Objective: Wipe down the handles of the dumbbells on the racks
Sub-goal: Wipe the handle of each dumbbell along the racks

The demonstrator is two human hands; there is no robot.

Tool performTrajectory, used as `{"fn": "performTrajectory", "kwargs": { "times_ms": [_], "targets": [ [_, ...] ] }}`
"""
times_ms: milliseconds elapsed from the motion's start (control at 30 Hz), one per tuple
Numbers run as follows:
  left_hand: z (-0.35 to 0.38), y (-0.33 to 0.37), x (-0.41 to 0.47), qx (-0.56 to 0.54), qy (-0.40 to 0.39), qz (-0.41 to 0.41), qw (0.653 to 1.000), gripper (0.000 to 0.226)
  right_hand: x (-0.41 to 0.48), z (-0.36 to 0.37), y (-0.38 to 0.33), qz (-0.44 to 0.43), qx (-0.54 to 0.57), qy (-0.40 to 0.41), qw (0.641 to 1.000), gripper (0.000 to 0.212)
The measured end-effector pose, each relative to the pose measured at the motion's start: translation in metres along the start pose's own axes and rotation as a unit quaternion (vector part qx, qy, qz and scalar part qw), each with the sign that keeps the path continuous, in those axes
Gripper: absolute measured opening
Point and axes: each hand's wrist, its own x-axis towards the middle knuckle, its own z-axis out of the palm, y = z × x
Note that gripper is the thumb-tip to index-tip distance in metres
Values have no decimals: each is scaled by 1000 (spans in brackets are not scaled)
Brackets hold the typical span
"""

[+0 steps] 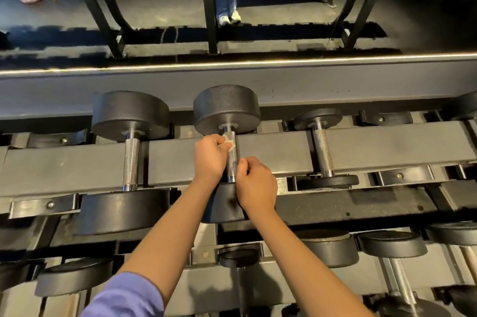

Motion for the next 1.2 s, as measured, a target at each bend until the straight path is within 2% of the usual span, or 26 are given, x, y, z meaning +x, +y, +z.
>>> {"fn": "performTrajectory", "kwargs": {
  "times_ms": [100, 233, 333, 467, 667, 767, 900, 1100, 1200],
  "targets": [
    [2, -4, 4, -18, -1, 4, 1000, 18, -2, -4, -2, 9, 16, 0, 1000, 30],
    [1, -8, 4, -50, -26, 6, 998, 14, -3, -5, -5, 38, 33, 12, 999, 29],
    [-2, -11, 7, -6, -20, 33, 999, 22, -4, -4, -6, 64, 18, 5, 998, 30],
    [-6, -12, 6, 29, -20, 69, 997, 21, -4, -4, -7, 91, 22, 5, 996, 30],
    [-5, -14, 3, -23, 3, 77, 997, 14, -3, -5, -8, 96, 33, 6, 995, 30],
    [-2, -9, 8, -71, 15, 39, 997, 16, -4, -7, -8, 85, 36, 9, 996, 33],
    [-6, -6, 21, -109, -17, 9, 994, 15, -4, -8, -8, 74, 38, 17, 996, 34],
    [-14, -12, 5, -61, -88, -10, 994, 15, -5, -13, -11, 71, 30, 26, 997, 33],
    [-18, -18, -1, -12, -126, 6, 992, 14, -8, -13, -14, 78, 43, 43, 995, 30]
  ]
}}
